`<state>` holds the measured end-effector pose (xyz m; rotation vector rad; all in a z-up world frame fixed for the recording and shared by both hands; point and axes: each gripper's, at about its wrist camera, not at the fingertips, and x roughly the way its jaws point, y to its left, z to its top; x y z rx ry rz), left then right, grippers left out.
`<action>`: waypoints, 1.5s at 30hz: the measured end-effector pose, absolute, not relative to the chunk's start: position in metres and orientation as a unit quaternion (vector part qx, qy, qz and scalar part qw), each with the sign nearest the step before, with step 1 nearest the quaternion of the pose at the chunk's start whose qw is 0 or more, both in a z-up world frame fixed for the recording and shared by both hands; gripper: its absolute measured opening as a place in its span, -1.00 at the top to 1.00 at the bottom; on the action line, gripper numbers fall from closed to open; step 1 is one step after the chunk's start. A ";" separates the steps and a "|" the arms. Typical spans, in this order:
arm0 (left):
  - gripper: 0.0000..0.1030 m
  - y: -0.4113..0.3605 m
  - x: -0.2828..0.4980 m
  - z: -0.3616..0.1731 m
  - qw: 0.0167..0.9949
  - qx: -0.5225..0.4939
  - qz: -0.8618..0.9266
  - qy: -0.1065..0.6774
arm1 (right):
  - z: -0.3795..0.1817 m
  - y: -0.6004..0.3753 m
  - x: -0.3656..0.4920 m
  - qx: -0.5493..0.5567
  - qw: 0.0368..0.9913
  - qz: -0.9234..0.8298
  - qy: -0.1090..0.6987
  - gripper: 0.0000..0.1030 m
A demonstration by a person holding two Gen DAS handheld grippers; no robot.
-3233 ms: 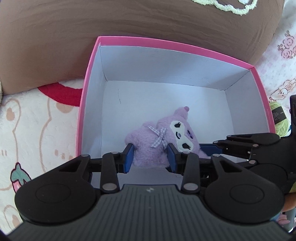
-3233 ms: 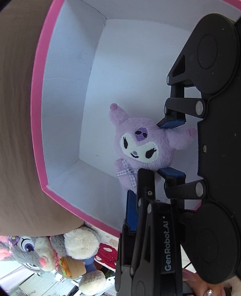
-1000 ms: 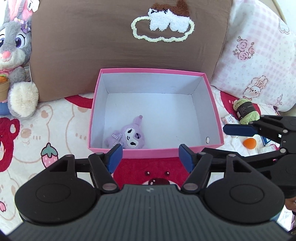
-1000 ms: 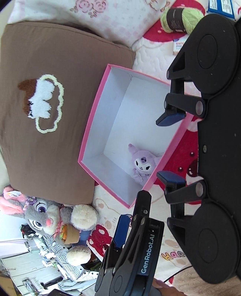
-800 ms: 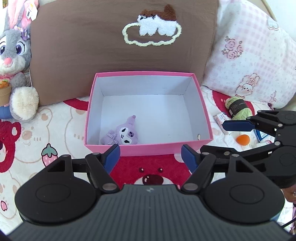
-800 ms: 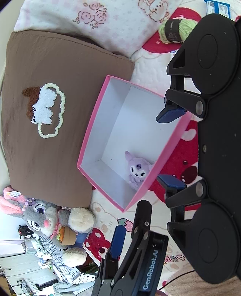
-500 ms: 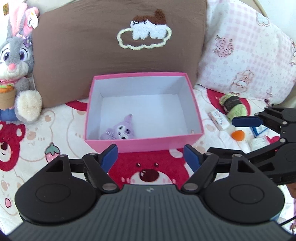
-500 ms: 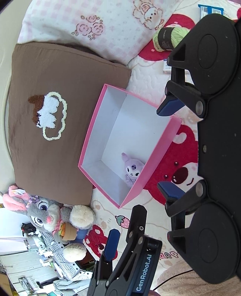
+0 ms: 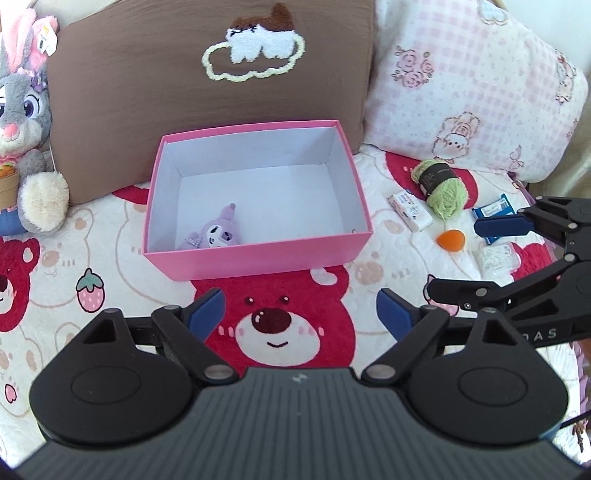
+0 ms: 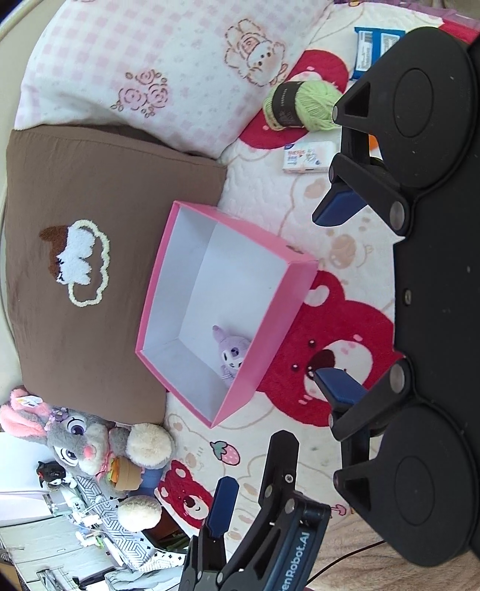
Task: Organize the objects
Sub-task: 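Withdraw the right gripper from the box toward the clear floss box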
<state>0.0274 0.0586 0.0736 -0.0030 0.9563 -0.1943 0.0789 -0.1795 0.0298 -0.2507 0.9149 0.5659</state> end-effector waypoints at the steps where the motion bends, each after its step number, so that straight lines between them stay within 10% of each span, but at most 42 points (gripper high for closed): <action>1: -0.85 0.055 0.024 0.072 0.883 0.003 -0.099 0.459 | 0.029 -0.182 0.077 -0.120 0.850 0.267 0.438 -0.69; 45: -0.86 -0.170 0.023 0.050 0.802 0.098 -0.298 0.508 | 0.014 -0.391 0.004 -0.120 0.890 0.207 0.388 -0.69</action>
